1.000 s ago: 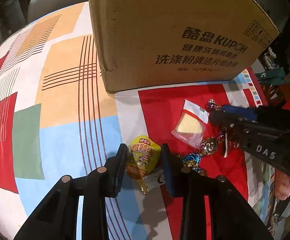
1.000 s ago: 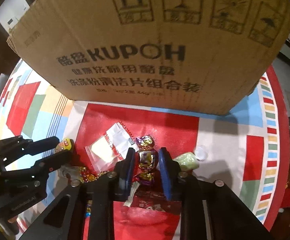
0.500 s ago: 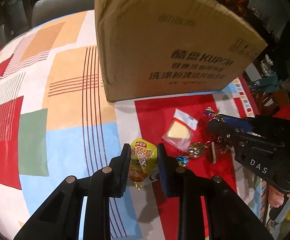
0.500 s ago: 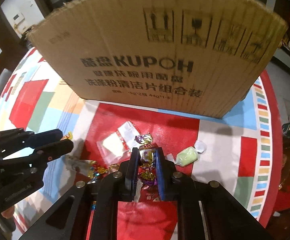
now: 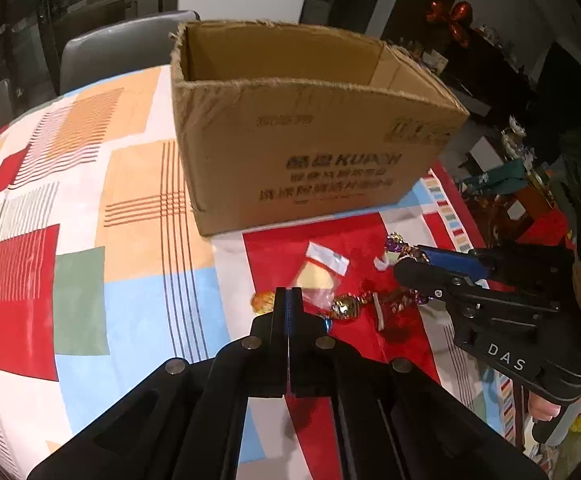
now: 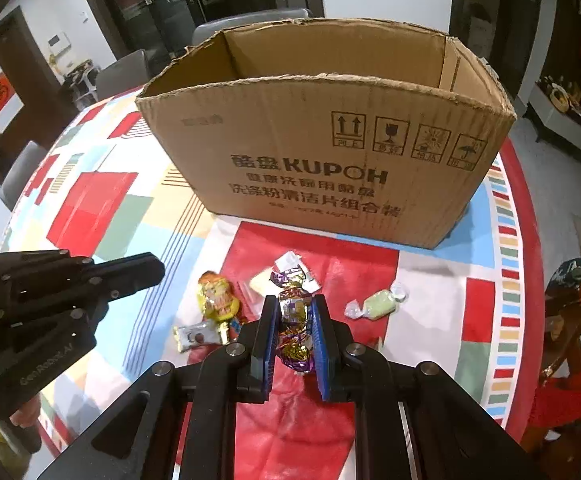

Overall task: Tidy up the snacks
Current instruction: 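Grasp the yellow candy pack with the left tool while the right tool grasps a purple-wrapped candy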

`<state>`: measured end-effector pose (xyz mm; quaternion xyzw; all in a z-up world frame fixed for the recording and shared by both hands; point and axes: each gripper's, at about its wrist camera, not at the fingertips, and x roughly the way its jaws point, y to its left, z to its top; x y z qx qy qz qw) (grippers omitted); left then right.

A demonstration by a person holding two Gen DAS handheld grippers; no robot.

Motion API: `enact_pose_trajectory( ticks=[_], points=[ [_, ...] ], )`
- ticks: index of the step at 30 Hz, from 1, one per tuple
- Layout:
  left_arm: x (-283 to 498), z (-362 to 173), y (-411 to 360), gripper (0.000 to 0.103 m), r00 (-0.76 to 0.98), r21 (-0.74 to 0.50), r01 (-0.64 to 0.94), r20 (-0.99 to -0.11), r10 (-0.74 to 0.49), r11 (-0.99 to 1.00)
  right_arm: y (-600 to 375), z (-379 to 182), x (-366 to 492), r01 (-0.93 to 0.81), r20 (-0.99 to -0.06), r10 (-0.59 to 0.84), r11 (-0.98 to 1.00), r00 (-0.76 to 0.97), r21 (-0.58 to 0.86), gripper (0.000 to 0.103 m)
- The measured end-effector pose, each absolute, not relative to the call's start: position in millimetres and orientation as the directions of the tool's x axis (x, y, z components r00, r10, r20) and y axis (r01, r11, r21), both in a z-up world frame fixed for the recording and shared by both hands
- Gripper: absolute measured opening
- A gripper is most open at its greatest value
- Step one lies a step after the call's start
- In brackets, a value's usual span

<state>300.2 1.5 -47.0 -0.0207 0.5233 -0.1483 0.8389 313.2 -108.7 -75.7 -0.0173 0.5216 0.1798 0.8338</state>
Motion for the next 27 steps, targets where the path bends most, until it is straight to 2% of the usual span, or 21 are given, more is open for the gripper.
enact_pose_trajectory(
  ticks=[1, 3, 4, 5, 14, 27],
  points=[
    [300.6, -48.8, 1.4, 0.003, 0.399, -0.193, 0.228, -0.875, -0.273, 0.954, -110.1, -76.0, 312.7, -0.32, -0.877, 0.284, 0.934, 0.388, 0.161, 0.017],
    [304.3, -56.7, 1.5, 0.021, 0.367, -0.204, 0.218, -0.889, -0.274, 0.954, -108.6, -77.9, 311.1, -0.326, -0.88, 0.285, 0.932, 0.379, 0.162, 0.017],
    [304.6, -59.8, 1.2, 0.039, 0.359, -0.212, 0.21, -0.891, -0.277, 0.954, -110.7, -77.5, 310.3, -0.326, -0.881, 0.286, 0.931, 0.377, 0.163, 0.017],
    [305.4, -63.4, 2.0, 0.049, 0.349, -0.22, 0.192, -0.895, -0.276, 0.956, -110.0, -79.1, 310.5, -0.326, -0.882, 0.29, 0.93, 0.373, 0.168, 0.017],
    [318.1, -96.8, -4.6, 0.05, 0.267, -0.228, 0.088, -0.932, -0.243, 0.97, -112.7, -89.2, 315.4, -0.323, -0.89, 0.292, 0.93, 0.349, 0.178, 0.017],
    [331.5, -126.5, -15.8, 0.048, 0.23, -0.169, 0.046, -0.957, -0.175, 0.985, -117.9, -103.6, 323.5, -0.313, -0.897, 0.297, 0.93, 0.328, 0.194, 0.017]
  ],
)
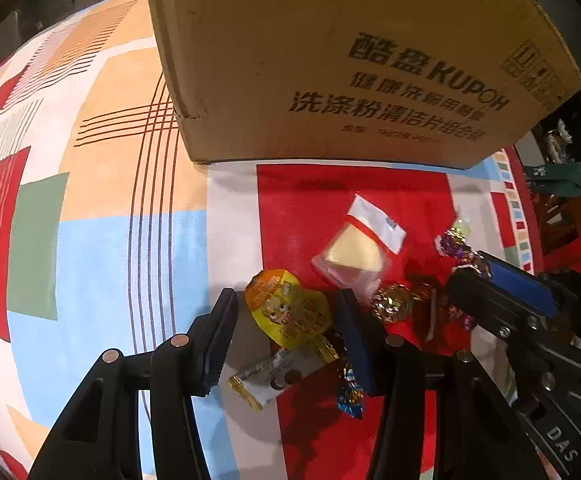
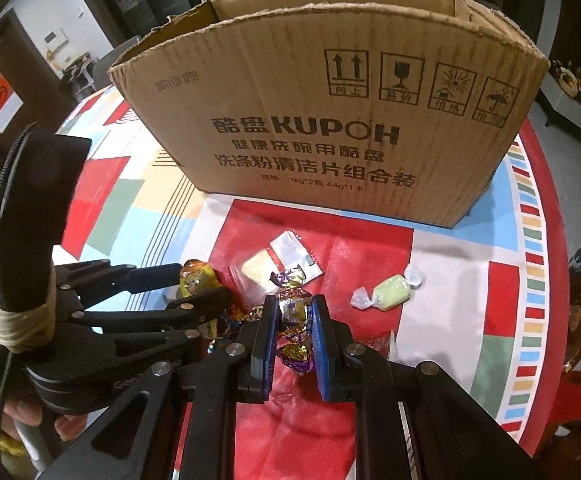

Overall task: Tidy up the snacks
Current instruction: 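Grasp the yellow candy pack with the left tool while the right tool grasps a purple-wrapped candy, then lift both candies over the box and open both tools to drop them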

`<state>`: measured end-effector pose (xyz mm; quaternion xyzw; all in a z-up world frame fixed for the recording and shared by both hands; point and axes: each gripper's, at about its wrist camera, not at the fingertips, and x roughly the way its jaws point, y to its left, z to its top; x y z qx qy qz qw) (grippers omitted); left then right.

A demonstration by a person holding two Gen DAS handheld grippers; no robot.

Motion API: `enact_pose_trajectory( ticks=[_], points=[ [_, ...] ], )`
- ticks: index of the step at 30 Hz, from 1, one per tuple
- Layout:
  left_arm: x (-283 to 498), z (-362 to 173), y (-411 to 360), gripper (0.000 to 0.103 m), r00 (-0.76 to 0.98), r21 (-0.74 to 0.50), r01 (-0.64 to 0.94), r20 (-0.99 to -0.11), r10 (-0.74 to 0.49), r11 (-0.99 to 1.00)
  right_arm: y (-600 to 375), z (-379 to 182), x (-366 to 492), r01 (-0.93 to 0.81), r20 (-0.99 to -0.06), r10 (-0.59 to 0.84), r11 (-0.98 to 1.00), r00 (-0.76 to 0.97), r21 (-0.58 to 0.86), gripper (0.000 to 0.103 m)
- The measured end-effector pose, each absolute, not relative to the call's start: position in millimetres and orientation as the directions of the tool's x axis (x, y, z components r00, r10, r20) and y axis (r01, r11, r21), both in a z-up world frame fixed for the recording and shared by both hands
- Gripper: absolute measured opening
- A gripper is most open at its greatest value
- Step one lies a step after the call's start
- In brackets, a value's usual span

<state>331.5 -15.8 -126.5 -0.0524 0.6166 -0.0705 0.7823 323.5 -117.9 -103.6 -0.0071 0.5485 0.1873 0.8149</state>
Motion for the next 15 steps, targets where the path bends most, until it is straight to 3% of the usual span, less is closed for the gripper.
enact_pose_trajectory(
  ticks=[5, 15],
  points=[
    [329.5, -127.1, -15.6, 0.024, 0.246, -0.182, 0.069, -0.95, -0.194, 0.981, -115.3, -104.5, 323.9, -0.317, -0.897, 0.298, 0.928, 0.326, 0.194, 0.017],
    [315.5, -99.1, -10.4, 0.024, 0.312, -0.196, 0.113, -0.924, -0.223, 0.974, -114.9, -97.7, 320.2, -0.317, -0.893, 0.302, 0.928, 0.335, 0.195, 0.017]
  ],
)
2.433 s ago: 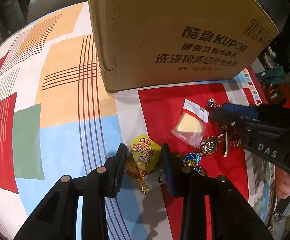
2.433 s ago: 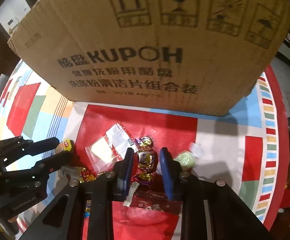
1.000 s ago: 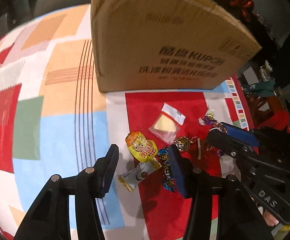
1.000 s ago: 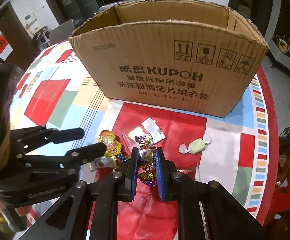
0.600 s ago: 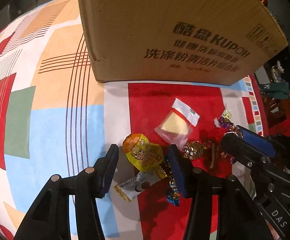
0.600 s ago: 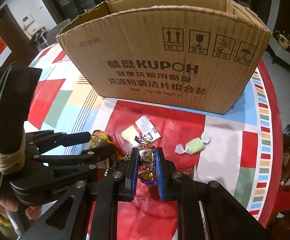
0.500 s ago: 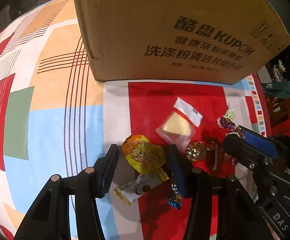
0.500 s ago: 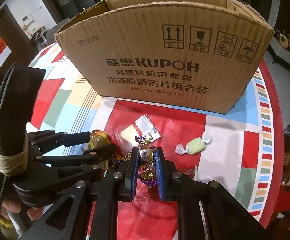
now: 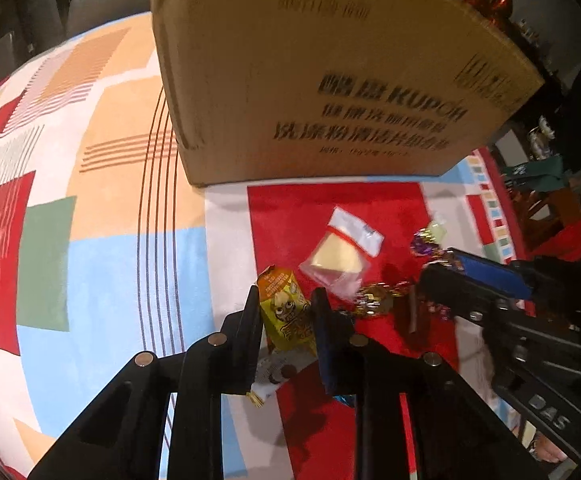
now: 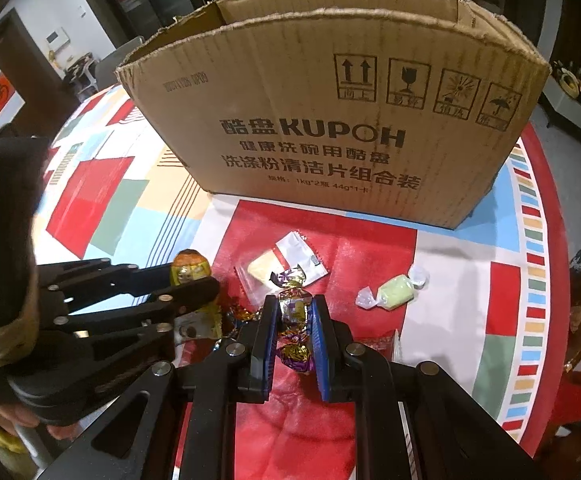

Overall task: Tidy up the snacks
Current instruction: 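Lift both candies over the box and open both tools to drop them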

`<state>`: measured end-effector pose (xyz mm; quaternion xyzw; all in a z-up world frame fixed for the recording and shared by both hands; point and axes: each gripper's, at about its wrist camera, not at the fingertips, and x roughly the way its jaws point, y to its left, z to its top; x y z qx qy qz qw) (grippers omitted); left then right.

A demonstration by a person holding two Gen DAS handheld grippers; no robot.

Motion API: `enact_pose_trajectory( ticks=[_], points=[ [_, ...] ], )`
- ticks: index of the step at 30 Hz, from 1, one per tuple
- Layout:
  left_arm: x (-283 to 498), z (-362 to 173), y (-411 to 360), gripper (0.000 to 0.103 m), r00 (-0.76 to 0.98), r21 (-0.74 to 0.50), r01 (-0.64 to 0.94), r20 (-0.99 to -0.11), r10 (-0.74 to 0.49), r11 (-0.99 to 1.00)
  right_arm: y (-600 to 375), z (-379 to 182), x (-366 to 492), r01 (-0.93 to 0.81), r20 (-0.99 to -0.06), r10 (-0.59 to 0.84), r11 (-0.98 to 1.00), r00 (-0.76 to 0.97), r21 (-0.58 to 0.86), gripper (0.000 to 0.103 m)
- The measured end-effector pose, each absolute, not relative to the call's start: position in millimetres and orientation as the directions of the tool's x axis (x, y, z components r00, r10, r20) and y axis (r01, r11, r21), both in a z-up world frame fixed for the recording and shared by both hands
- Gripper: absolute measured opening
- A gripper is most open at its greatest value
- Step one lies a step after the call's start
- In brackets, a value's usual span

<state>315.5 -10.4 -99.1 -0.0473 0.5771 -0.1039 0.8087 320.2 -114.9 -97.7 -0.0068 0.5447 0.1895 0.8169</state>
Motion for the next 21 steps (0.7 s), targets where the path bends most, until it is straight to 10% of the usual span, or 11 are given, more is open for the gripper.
enact_pose_trajectory(
  ticks=[21],
  points=[
    [301.8, 28.9, -2.7, 0.024, 0.514, -0.196, 0.249, -0.803, -0.301, 0.948, -139.8, 6.8, 315.1, -0.329, -0.77, 0.362, 0.921, 0.526, 0.208, 0.017]
  ],
)
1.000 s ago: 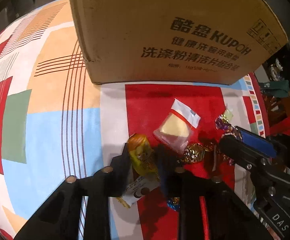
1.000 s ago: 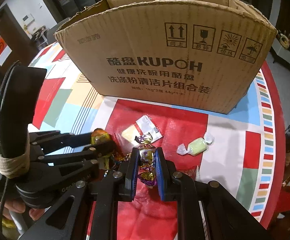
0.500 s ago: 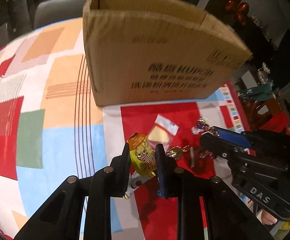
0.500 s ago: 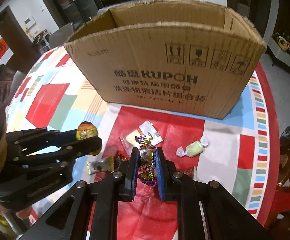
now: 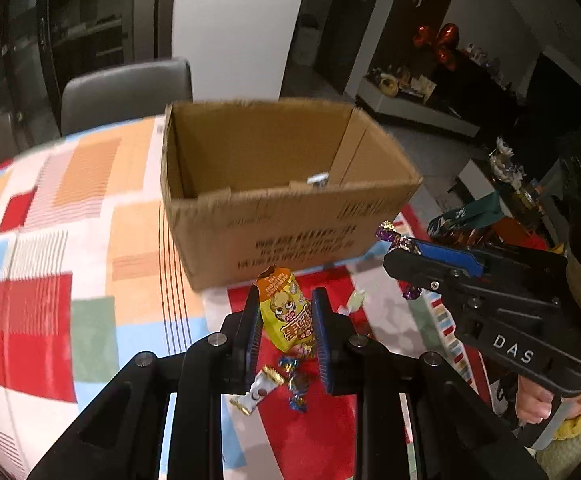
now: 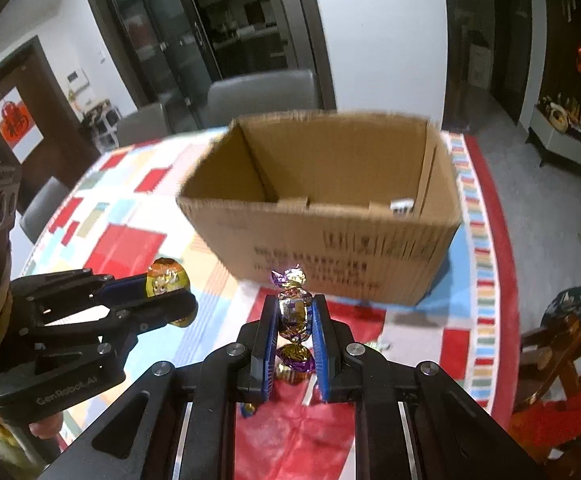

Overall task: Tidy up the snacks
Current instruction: 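Lift both candies over the box and open both tools to drop them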

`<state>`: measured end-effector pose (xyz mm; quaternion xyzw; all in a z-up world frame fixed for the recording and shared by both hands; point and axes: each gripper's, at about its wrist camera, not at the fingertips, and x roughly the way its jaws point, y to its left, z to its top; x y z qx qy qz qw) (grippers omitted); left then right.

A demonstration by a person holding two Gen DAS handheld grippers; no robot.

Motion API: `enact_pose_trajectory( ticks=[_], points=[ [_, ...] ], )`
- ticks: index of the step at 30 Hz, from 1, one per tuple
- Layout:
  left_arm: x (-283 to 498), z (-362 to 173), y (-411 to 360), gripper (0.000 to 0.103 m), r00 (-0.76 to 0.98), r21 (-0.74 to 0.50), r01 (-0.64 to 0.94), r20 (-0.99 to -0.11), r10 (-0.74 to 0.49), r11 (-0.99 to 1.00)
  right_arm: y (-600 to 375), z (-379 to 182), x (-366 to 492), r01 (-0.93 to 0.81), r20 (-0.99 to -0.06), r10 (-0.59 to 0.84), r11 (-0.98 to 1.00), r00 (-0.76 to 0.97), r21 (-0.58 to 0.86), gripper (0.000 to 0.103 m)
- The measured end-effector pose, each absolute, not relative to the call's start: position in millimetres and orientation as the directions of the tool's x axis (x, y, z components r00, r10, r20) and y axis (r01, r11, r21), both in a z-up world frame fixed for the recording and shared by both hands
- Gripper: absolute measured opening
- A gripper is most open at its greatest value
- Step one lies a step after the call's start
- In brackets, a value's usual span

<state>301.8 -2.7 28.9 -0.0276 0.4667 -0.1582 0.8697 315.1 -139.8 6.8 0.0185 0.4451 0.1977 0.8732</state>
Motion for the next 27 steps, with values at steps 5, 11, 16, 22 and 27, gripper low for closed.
enact_pose_trajectory(
  ticks=[5, 11, 16, 22, 27],
  points=[
    [308.8, 49.6, -3.6, 0.024, 0.545, -0.189, 0.27, -0.778, -0.312, 0.944, -144.4, 26.2, 320.6, -0.323, -0.738, 0.361, 0.924, 0.57, 0.204, 0.017],
    [325.4, 61.9, -17.3, 0.024, 0.584, -0.185, 0.286, -0.744, -0.324, 0.94, -146.6, 40.8, 328.3, -0.318, -0.7, 0.36, 0.928, 0.617, 0.197, 0.017],
    [339.5, 68.2, -17.2, 0.024, 0.603, -0.187, 0.284, -0.727, -0.327, 0.94, -144.5, 47.0, 340.8, -0.312, -0.688, 0.344, 0.933, 0.639, 0.177, 0.017],
    [360.4, 65.8, -16.1, 0.024, 0.613, -0.178, 0.274, -0.725, -0.314, 0.945, -142.0, 49.8, 358.8, -0.305, -0.678, 0.33, 0.939, 0.657, 0.161, 0.017],
    [377.4, 60.5, -16.7, 0.025, 0.617, -0.174, 0.259, -0.727, -0.302, 0.95, -140.5, 44.9, 373.1, -0.287, -0.673, 0.32, 0.944, 0.667, 0.164, 0.018]
  ],
)
